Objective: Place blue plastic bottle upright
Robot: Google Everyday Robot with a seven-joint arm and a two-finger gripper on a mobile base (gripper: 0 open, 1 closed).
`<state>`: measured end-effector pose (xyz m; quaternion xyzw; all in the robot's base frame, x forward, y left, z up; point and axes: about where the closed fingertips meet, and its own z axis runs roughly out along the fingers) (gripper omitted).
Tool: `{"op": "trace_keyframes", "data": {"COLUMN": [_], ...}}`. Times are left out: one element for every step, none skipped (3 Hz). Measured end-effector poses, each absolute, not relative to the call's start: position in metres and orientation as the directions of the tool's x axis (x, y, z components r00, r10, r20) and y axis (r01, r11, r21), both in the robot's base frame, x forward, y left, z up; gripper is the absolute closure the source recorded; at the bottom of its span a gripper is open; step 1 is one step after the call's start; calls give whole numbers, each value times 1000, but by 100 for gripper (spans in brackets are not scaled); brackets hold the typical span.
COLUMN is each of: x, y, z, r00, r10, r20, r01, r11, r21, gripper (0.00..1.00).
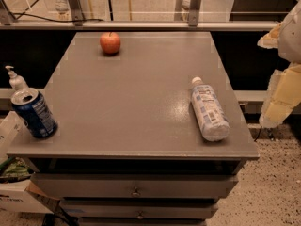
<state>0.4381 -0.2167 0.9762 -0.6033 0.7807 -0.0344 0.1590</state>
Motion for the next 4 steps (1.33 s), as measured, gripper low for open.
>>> {"op": "trace_keyframes", "data": {"x": [438, 453, 486, 520], "y": [-217, -214, -203, -192], "z": [976, 976, 968, 954], "r00": [-221, -252, -305, -426], "r10": [-953, -940, -917, -856], "r20": [-207, -232, -257, -294], "r01": [-931, -918, -892, -830], "r11": [270, 307, 370, 499], "r21": [-246, -249, -259, -250], "gripper": [0, 0, 0, 0]}}
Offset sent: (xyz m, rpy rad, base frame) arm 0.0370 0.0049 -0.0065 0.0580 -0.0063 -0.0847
